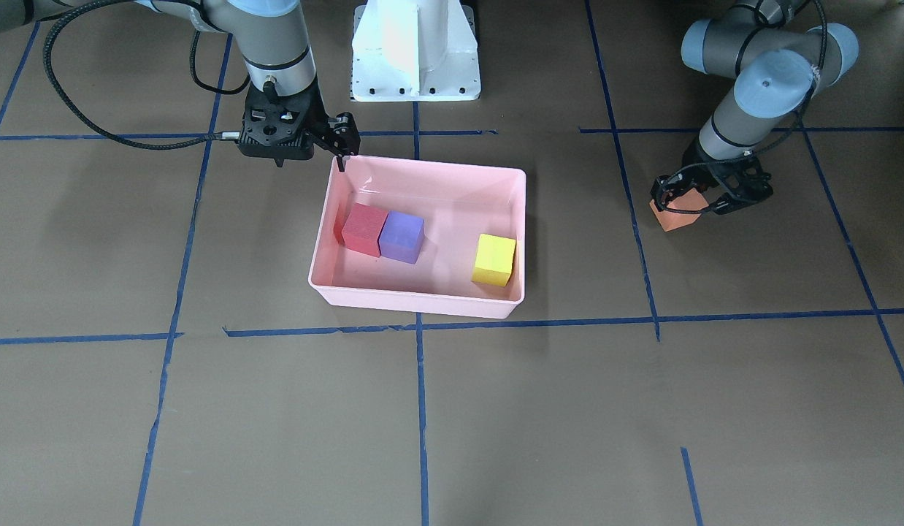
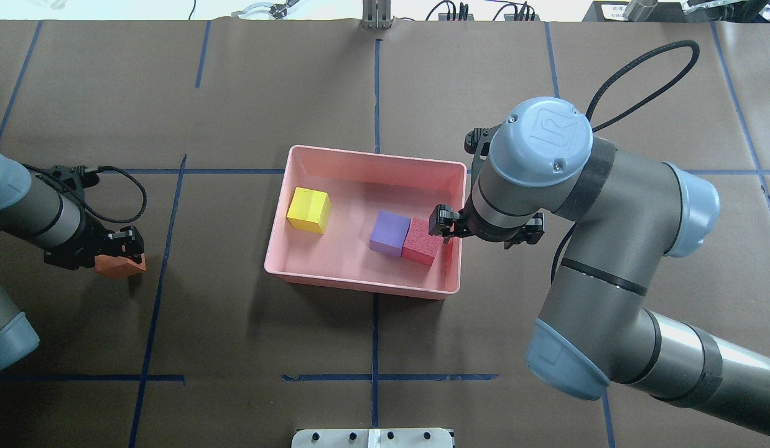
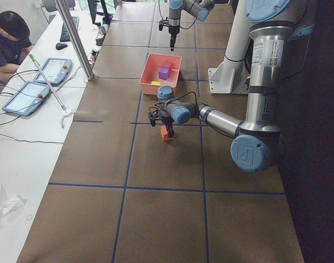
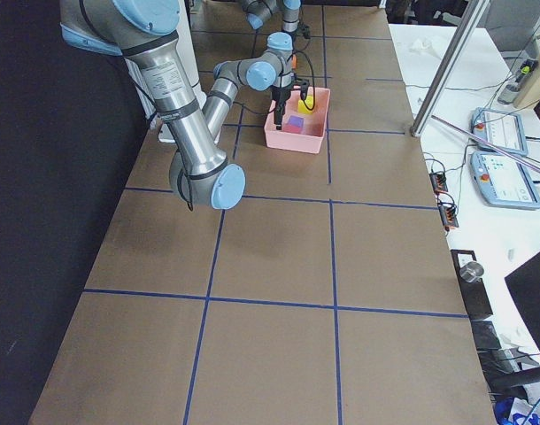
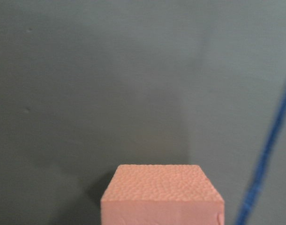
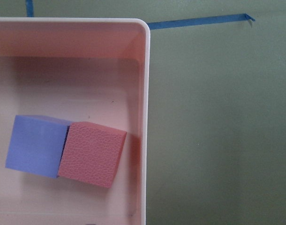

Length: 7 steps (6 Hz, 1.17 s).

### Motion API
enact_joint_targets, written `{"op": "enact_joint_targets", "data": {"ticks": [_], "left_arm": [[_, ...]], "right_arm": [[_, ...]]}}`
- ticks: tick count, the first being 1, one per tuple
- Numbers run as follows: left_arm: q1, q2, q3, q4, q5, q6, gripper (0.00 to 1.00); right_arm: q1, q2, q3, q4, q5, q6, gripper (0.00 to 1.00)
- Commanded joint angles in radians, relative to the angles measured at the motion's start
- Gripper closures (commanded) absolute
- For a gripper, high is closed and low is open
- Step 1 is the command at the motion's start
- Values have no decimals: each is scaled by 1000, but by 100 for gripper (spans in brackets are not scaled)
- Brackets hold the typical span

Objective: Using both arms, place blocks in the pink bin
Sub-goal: 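Carry the orange cube into the bin while the right gripper withdraws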

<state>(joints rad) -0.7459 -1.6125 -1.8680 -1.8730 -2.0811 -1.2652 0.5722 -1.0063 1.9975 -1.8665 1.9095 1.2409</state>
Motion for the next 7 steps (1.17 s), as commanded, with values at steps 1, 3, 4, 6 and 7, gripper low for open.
{"op": "enact_joint_targets", "data": {"ticks": [1, 3, 4, 6, 7], "left_arm": [[-10, -111, -31, 3, 7, -5, 56], [-6, -335, -33, 106, 9, -10, 54], [-1, -491, -33, 281, 10, -13, 54], [51, -643, 5, 322, 63, -29, 54], [107, -720, 80, 322, 125, -28, 54]], "right_arm": [[55, -11, 12, 0, 5, -113, 0], [160, -105, 53, 4, 79, -321, 0], [220, -167, 72, 10, 110, -434, 0], [300, -216, 75, 12, 158, -552, 0], [302, -218, 75, 12, 158, -555, 0]]}}
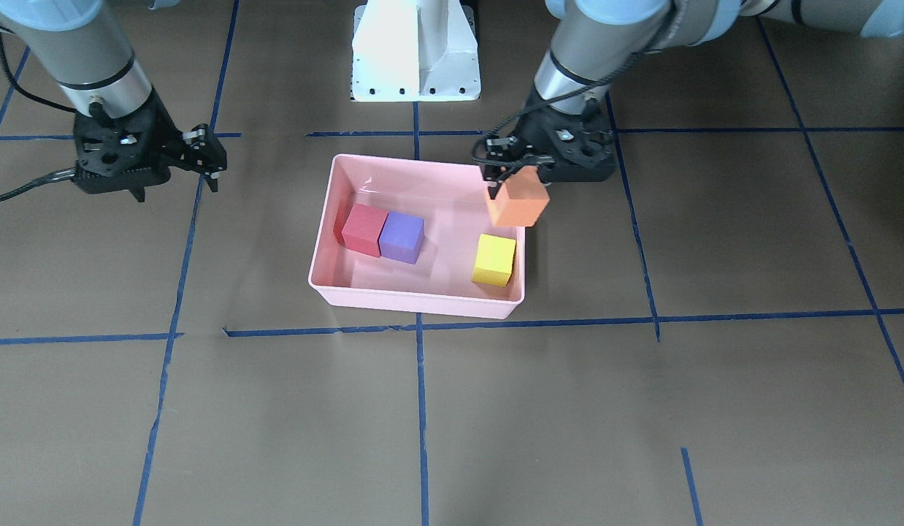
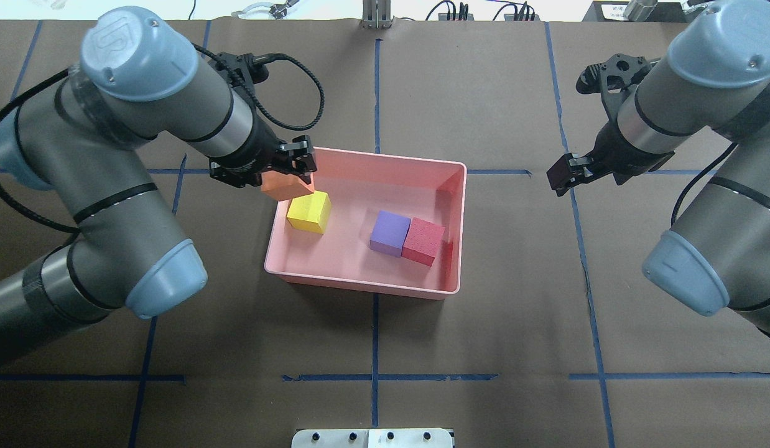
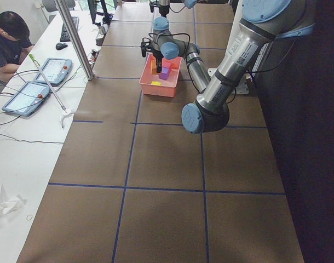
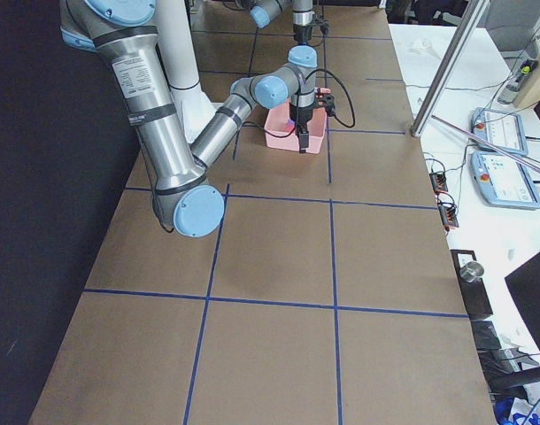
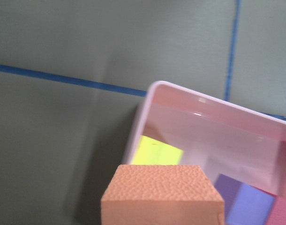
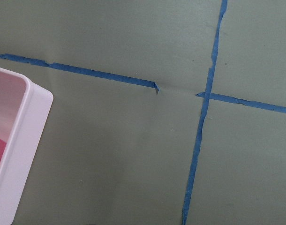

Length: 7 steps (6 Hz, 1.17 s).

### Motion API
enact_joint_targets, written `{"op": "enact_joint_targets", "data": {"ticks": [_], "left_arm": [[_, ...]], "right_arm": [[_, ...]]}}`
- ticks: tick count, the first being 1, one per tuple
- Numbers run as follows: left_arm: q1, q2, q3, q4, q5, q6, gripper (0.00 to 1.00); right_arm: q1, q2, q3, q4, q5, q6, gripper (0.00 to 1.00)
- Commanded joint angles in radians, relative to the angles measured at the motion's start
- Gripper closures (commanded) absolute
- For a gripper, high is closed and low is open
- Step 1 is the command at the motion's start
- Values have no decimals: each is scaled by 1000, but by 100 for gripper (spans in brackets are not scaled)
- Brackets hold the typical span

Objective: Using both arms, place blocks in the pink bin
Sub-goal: 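Carry the orange cube into the bin while the right gripper withdraws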

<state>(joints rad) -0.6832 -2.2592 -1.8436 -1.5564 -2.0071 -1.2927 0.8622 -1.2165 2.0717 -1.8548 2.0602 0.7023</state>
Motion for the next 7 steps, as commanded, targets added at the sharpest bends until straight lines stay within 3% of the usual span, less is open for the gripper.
{"op": "enact_joint_targets", "data": {"ticks": [1, 2, 3, 5, 6, 7], "left_arm": [[71, -139, 140, 6, 79, 4, 53], [74, -129, 159, 6, 80, 9, 26], [74, -108, 152, 6, 80, 9, 17], [71, -80, 139, 7, 77, 38, 12], [62, -41, 106, 9, 68, 64, 1], [39, 71, -23, 60, 65, 223, 0]], "right_arm": [[12, -8, 1, 0, 8, -24, 0], [12, -9, 1, 0, 9, -24, 0], [12, -11, 7, 0, 9, -24, 0], [12, -12, 7, 0, 9, -24, 0], [27, -38, 19, 0, 11, -56, 0], [82, -84, 34, 0, 53, -135, 0]]}}
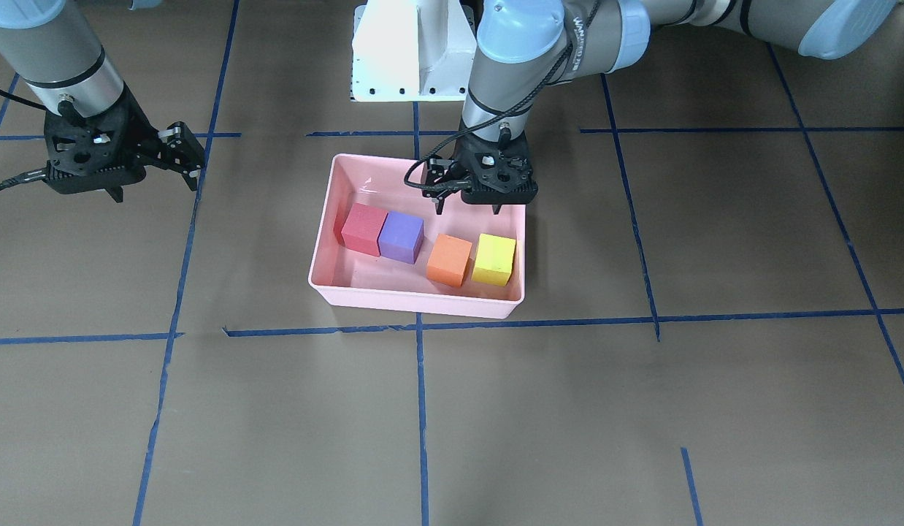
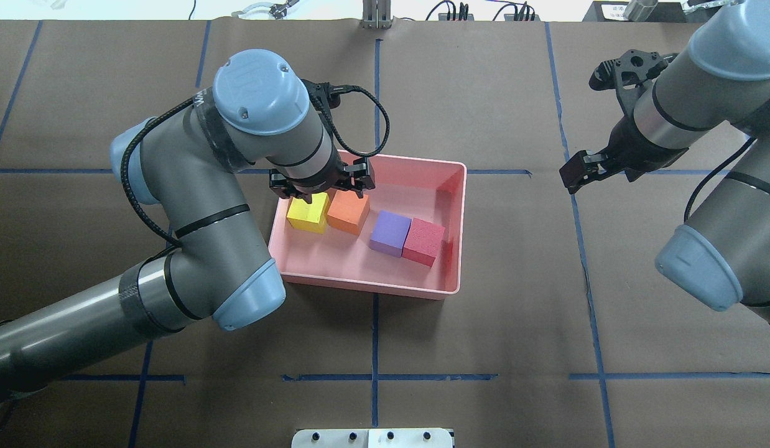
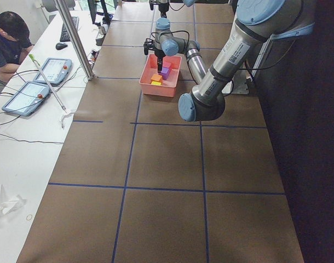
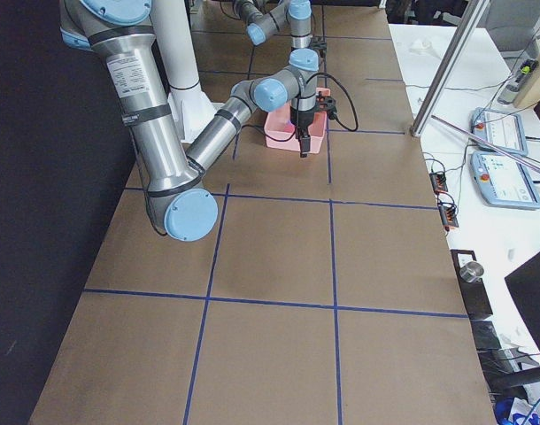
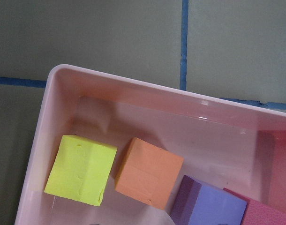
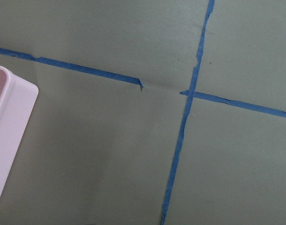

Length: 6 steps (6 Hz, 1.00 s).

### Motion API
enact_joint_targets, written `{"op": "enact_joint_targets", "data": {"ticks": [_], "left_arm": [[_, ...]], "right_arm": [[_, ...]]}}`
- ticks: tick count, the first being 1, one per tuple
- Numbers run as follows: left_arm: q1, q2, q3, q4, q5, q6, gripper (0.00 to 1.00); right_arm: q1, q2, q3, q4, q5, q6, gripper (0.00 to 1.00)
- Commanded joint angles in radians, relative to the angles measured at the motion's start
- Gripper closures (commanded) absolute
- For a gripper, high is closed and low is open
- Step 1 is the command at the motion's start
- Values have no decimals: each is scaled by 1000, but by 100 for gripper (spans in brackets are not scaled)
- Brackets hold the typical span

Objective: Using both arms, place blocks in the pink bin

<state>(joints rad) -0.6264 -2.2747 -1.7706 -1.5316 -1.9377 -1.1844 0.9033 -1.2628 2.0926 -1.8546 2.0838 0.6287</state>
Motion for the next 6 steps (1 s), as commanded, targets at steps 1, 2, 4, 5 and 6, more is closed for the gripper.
{"op": "enact_joint_targets", "data": {"ticks": [1, 2, 4, 5, 6], "left_arm": [[-114, 119, -168, 153, -45, 294, 0], [-230, 182, -179, 181, -141, 477, 0], [-471, 323, -162, 185, -239, 866, 0], [-592, 389, -114, 183, -292, 1078, 0], [-727, 443, -33, 182, -364, 1276, 0]], "right_arm": [[125, -112, 32, 0, 76, -193, 0], [231, -195, 35, 0, 131, -371, 0], [456, -364, -9, -2, 191, -765, 0], [591, -406, -98, -2, 237, -981, 0], [699, -412, -188, -2, 242, -1141, 0]]}}
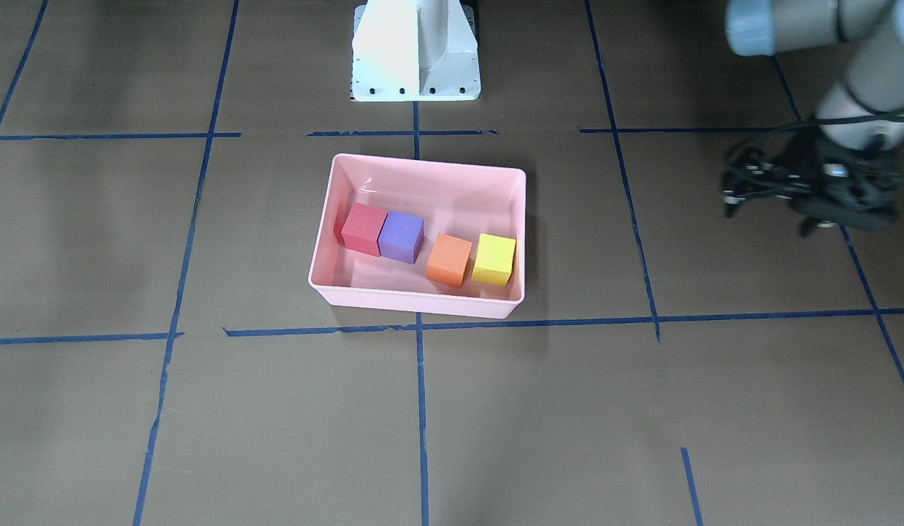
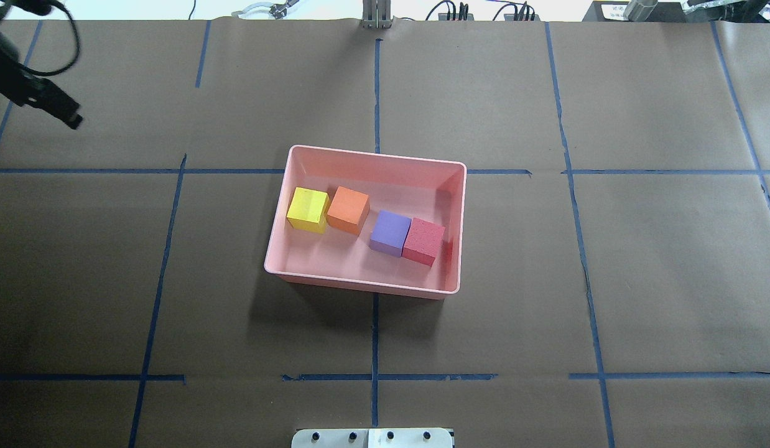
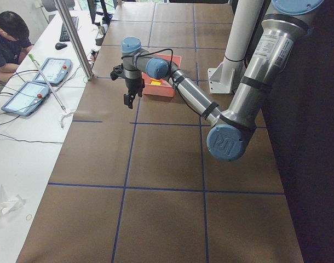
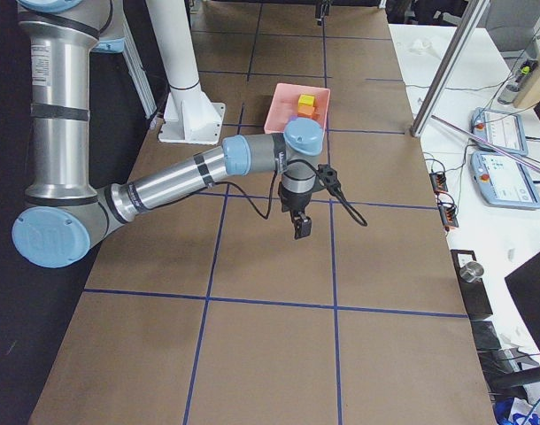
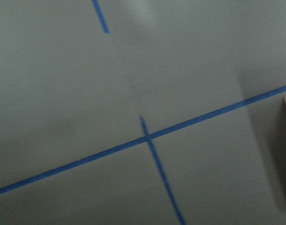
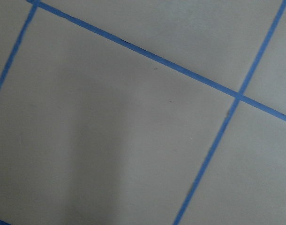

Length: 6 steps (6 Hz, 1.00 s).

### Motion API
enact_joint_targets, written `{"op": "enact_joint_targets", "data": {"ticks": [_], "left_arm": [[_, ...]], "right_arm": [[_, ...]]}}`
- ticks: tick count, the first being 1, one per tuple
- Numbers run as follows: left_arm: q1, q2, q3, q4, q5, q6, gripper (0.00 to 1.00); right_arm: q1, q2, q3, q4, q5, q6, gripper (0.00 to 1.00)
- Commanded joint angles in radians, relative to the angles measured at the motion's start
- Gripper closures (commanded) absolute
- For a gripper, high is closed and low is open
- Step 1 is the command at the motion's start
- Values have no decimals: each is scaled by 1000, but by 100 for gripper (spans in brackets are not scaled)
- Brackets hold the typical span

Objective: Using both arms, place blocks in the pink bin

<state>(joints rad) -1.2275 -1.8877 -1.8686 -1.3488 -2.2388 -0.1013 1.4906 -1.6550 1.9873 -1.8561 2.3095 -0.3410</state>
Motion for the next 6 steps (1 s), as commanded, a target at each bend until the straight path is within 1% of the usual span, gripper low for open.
{"op": "enact_joint_targets", "data": {"ticks": [1, 2, 3, 4, 5, 6], "left_arm": [[-238, 123, 142, -10, -111, 319, 0], [-306, 224, 176, -32, -130, 354, 0], [-338, 310, 177, -65, -128, 351, 0], [-343, 378, 177, -81, -128, 348, 0], [-343, 390, 180, -79, -122, 345, 0], [-343, 395, 184, -78, -119, 344, 0]], "right_arm": [[181, -31, -137, 0, 18, -202, 0], [186, -46, -148, 2, 16, -85, 0], [184, -36, -147, 2, 16, 19, 0], [181, -34, -154, 24, 16, 23, 0], [180, -35, -178, 58, 16, 25, 0], [174, -35, -182, 66, 18, 25, 0]]}}
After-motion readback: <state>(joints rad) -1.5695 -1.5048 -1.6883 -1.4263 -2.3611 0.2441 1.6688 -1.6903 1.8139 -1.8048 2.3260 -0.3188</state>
